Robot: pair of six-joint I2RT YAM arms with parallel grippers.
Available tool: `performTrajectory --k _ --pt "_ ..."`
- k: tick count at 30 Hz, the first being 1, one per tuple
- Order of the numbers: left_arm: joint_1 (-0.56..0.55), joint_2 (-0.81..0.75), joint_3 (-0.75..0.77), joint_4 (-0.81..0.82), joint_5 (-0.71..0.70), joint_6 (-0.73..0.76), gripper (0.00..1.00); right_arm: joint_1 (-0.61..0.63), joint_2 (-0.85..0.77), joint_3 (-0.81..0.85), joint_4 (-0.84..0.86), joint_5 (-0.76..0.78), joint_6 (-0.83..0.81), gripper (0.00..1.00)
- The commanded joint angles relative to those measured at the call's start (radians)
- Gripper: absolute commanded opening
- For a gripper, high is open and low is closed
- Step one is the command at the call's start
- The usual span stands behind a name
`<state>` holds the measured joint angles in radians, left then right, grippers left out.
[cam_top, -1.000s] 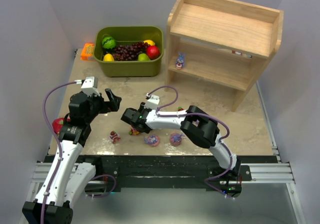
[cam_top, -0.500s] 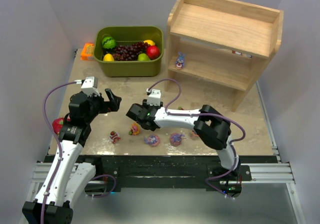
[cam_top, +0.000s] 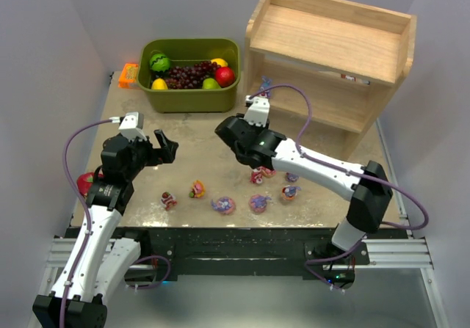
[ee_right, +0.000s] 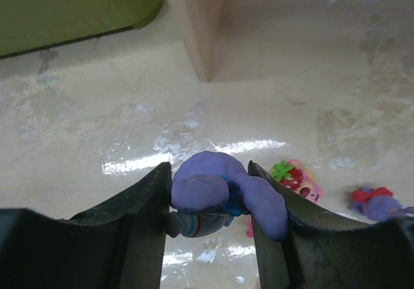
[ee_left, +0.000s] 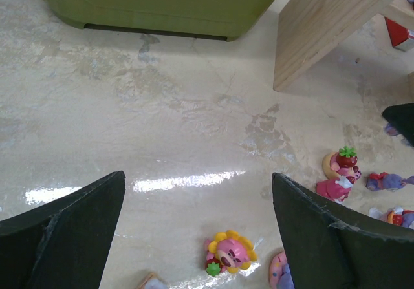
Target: Place and organize the plastic toys onto the shelf
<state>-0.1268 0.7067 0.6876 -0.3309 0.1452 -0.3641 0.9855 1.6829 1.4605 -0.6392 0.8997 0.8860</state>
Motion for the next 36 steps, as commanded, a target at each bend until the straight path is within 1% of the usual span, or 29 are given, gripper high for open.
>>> performTrajectory --k 1,5,7,11,19,27,31,36 --pt "-0.007 -0.003 0.004 0.018 0.002 0.007 0.99 -0.044 -0.129 -0.017 -0.089 0.082 -0.03 0.0" --pt "-0.005 -0.001 0.006 0.018 0.002 0.007 1.0 -0.091 -0.207 -0.034 -0.128 0.111 -0.032 0.0" --pt "-0.005 -0.001 0.006 0.018 0.002 0.007 0.99 -0.137 -0.25 -0.046 -0.114 0.101 -0.051 0.0" --pt "-0.005 -0.001 0.004 0.02 0.001 0.007 1.0 -0.209 -0.273 -0.057 -0.08 0.076 -0.116 0.0" --pt "-0.005 0.004 0.004 0.018 -0.004 0.007 1.0 -0.281 -0.224 -0.016 0.001 0.056 -0.194 0.0" --pt "-0.005 0.002 0.004 0.013 -0.019 0.008 0.99 -0.311 -0.131 0.052 0.087 0.041 -0.252 0.0" --pt "-0.005 0.005 0.006 0.013 -0.021 0.008 1.0 -0.32 -0.13 0.046 0.127 0.047 -0.262 0.0" --pt "-0.005 0.01 0.006 0.012 -0.024 0.008 1.0 -0.324 -0.173 -0.005 0.223 0.036 -0.289 0.0"
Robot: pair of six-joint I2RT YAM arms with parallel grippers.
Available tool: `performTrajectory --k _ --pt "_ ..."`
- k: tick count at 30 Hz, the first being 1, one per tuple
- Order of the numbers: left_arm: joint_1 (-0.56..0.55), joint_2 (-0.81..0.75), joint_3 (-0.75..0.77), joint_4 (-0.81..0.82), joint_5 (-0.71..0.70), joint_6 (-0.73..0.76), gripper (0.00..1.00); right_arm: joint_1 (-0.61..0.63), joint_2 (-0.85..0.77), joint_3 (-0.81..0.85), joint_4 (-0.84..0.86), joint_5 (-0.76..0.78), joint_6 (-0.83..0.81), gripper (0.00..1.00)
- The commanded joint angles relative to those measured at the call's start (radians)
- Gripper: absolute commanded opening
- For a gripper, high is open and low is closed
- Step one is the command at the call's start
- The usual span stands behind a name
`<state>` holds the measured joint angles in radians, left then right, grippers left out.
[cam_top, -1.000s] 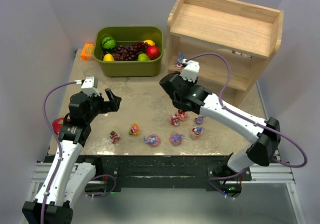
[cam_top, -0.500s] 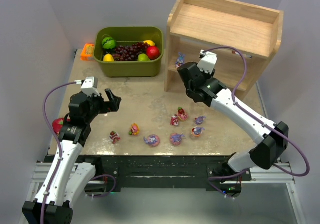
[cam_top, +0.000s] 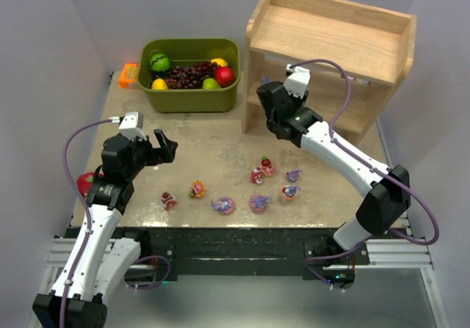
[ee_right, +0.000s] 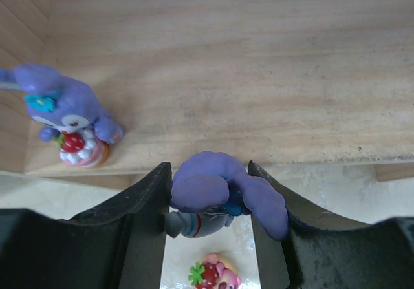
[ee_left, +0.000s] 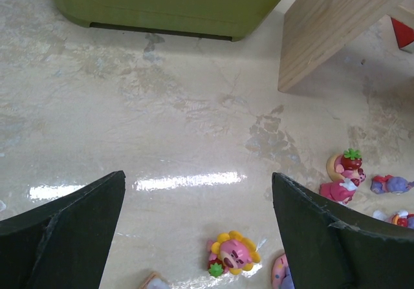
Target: Place and organize the plastic toys onto the shelf
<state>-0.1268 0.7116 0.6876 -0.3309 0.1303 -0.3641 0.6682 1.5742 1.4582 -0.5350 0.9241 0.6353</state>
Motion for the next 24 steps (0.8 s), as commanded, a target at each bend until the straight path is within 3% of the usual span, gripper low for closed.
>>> performTrajectory --k 1,14,20,24 --pt "-0.005 0.005 0.006 0.012 -0.009 0.008 0.99 -0.007 -0.078 -0.009 0.134 0.007 -0.055 0.0" --pt "-0.005 0.005 0.006 0.01 -0.012 0.007 0.99 -0.084 -0.138 -0.162 0.394 -0.208 -0.22 0.0" --pt "-0.005 0.006 0.007 0.01 -0.012 0.007 1.0 -0.096 -0.135 -0.188 0.446 -0.246 -0.264 0.0" --pt "-0.004 0.008 0.006 0.009 -0.015 0.007 1.0 -0.111 -0.111 -0.177 0.443 -0.258 -0.273 0.06"
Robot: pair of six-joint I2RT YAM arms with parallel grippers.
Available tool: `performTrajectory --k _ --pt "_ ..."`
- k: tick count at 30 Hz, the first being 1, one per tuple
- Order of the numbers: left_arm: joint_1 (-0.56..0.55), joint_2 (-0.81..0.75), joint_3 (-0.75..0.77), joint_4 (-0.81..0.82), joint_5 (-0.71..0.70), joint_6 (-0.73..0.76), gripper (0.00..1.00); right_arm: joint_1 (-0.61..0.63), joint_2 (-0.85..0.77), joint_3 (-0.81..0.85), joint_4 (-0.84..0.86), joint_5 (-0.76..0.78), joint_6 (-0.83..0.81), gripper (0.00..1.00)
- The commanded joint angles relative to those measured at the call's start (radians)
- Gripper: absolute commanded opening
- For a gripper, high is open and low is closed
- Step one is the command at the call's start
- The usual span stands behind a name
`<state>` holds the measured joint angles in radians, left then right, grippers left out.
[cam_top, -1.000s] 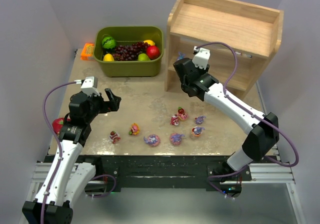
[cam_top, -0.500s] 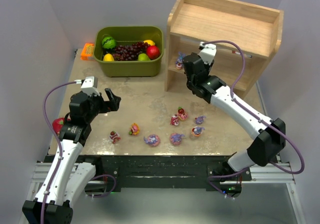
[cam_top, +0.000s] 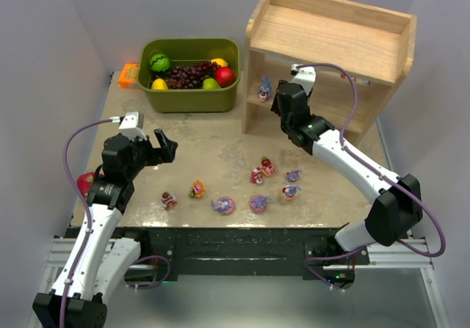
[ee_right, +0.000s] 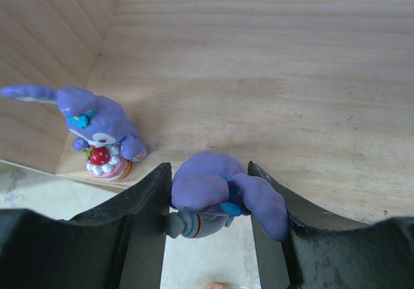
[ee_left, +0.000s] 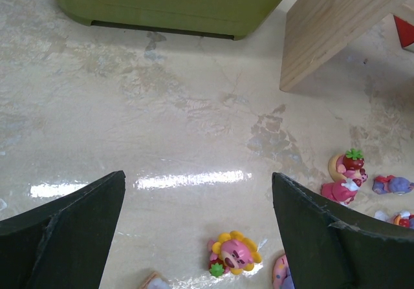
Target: Place and organize the plastic toys onto the shelf
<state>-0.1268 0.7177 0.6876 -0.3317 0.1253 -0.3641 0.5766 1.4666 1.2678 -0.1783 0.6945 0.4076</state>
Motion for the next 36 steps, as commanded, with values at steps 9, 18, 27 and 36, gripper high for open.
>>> performTrajectory --k 9,18,27,36 --pt "-0.005 0.005 0.006 0.011 -0.01 0.007 1.0 -0.047 0.005 -0.013 0.117 -0.061 -0.067 0.17" --pt "-0.005 0.002 0.007 0.008 -0.013 0.008 1.0 -0.063 0.027 -0.024 0.135 -0.119 -0.092 0.24" --pt "-0.005 0.002 0.006 0.006 -0.015 0.008 0.99 -0.075 0.05 -0.019 0.099 -0.127 -0.069 0.31" --pt "-0.005 -0.001 0.004 0.005 -0.015 0.008 1.0 -0.095 0.07 -0.013 0.069 -0.139 -0.058 0.49"
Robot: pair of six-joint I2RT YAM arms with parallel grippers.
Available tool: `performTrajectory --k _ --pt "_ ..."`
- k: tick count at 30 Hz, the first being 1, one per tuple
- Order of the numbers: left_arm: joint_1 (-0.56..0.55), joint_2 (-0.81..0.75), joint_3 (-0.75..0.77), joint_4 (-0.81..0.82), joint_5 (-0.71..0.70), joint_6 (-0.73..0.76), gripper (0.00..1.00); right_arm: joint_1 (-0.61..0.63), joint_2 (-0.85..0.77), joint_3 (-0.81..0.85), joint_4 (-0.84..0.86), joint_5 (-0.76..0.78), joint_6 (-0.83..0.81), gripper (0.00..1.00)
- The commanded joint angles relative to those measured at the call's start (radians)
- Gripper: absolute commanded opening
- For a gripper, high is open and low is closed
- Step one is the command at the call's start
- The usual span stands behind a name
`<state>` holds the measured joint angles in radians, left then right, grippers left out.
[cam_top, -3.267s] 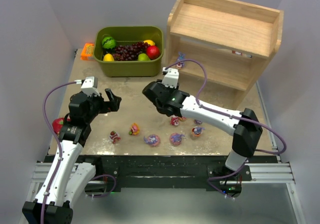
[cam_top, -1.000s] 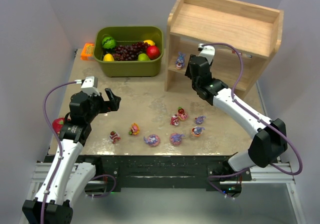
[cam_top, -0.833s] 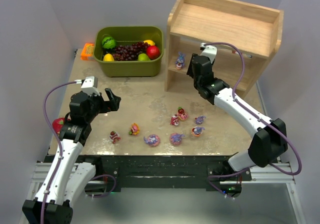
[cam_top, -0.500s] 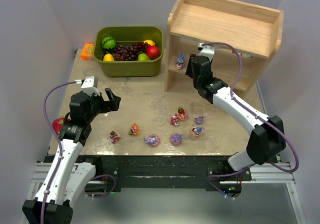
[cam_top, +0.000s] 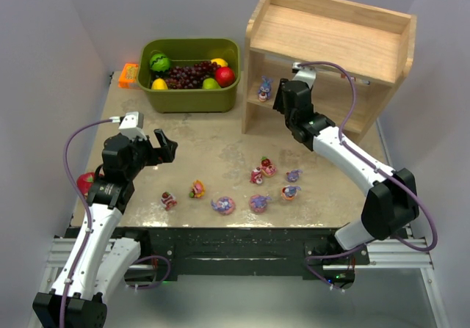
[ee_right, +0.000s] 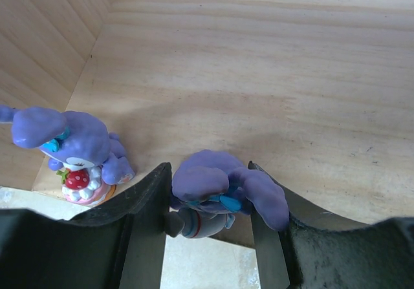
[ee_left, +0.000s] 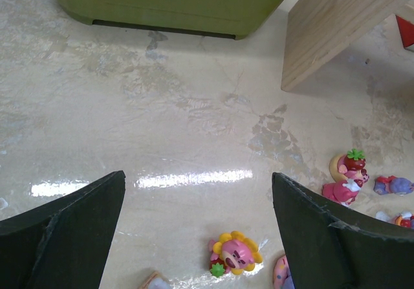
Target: Place and organize the plastic toys onto the shelf
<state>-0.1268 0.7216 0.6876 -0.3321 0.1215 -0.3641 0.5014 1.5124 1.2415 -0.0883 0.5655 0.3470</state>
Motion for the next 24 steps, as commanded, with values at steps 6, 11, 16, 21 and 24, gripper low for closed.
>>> performTrajectory --k 6,11,16,21,24 --pt "-0.005 -0.004 0.004 0.005 -0.011 0.008 0.99 -0.027 0.023 0.007 -0.016 -0.029 0.001 0.63" --pt "-0.005 -0.005 0.006 0.007 -0.011 0.007 1.0 -0.027 0.023 0.013 -0.024 -0.027 0.004 0.65" --pt "-0.005 -0.005 0.004 0.005 -0.011 0.008 0.99 -0.026 0.009 0.012 -0.028 -0.024 0.012 0.66" --pt "-0.005 -0.007 0.004 0.005 -0.011 0.007 0.99 -0.027 -0.003 0.012 -0.039 -0.027 0.027 0.65" --pt "-0.005 -0.005 0.004 0.007 -0.01 0.007 1.0 -0.029 -0.014 0.01 -0.048 -0.027 0.036 0.64"
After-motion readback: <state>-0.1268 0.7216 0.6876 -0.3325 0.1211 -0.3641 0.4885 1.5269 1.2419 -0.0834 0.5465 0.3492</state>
